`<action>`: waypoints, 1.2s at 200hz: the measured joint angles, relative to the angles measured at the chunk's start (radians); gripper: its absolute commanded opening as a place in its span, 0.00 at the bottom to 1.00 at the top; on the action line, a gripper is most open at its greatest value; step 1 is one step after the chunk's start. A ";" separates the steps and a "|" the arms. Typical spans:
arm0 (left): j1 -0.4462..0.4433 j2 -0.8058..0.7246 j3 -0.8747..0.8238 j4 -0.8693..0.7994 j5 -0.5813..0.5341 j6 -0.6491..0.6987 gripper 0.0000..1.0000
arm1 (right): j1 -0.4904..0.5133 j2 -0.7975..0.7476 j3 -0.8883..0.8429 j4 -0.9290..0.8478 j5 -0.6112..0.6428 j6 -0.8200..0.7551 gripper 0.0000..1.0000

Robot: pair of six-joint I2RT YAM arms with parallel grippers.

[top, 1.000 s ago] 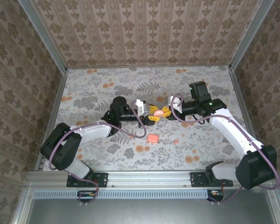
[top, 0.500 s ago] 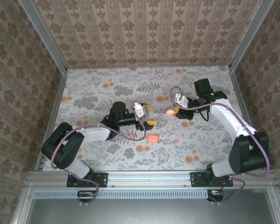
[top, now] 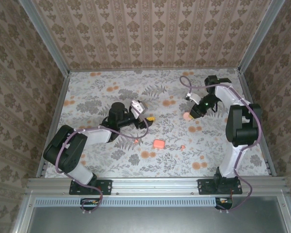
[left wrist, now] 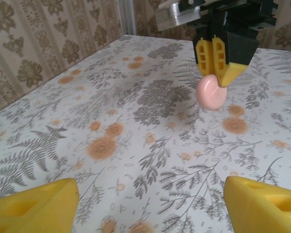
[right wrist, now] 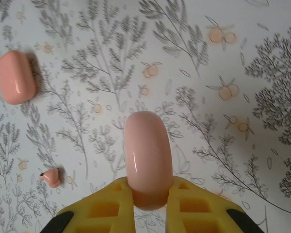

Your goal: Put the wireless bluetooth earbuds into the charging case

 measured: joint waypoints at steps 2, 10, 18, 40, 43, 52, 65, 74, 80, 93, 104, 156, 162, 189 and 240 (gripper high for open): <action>0.002 0.001 0.001 -0.001 0.000 0.000 0.79 | -0.001 0.008 0.007 -0.005 0.001 0.000 0.15; 0.008 0.005 0.003 -0.006 0.000 0.000 0.79 | -0.006 0.039 0.031 -0.023 0.005 0.003 0.15; 0.013 0.009 0.004 -0.009 0.000 0.000 0.79 | -0.010 0.067 0.049 -0.037 0.010 0.007 0.15; 0.024 0.021 0.006 -0.018 0.000 0.000 0.79 | -0.018 0.124 0.088 -0.077 0.037 0.015 0.15; 0.026 0.022 0.006 -0.020 0.001 0.000 0.79 | -0.019 0.132 0.094 -0.084 0.041 0.015 0.15; 0.032 0.027 0.007 -0.021 0.001 0.000 0.78 | -0.023 0.153 0.115 -0.103 0.052 0.019 0.15; 0.041 0.035 0.013 -0.021 0.004 0.000 0.78 | -0.028 0.185 0.147 -0.129 0.066 0.019 0.15; 0.047 0.041 0.019 -0.021 0.006 0.000 0.78 | -0.032 0.202 0.166 -0.145 0.078 0.019 0.15; 0.050 0.045 0.024 -0.021 0.008 -0.003 0.77 | -0.034 0.213 0.178 -0.154 0.085 0.018 0.15; 0.055 0.052 0.034 -0.021 0.009 -0.004 0.76 | -0.042 0.233 0.201 -0.175 0.100 0.018 0.16; 0.056 0.055 0.042 -0.021 0.013 -0.004 0.76 | -0.050 0.246 0.216 -0.185 0.109 0.018 0.16; 0.057 0.060 0.092 -0.087 0.048 -0.007 0.74 | -0.068 0.280 0.251 -0.209 0.157 0.019 0.23; 0.057 0.060 0.098 -0.097 0.052 -0.007 0.74 | -0.070 0.282 0.252 -0.211 0.157 0.019 0.25; 0.057 0.060 0.127 -0.148 0.070 -0.007 0.73 | -0.077 0.283 0.255 -0.201 0.161 0.030 0.34; 0.024 0.039 0.183 -0.324 0.052 -0.038 0.73 | -0.081 0.281 0.299 -0.154 0.159 0.059 0.43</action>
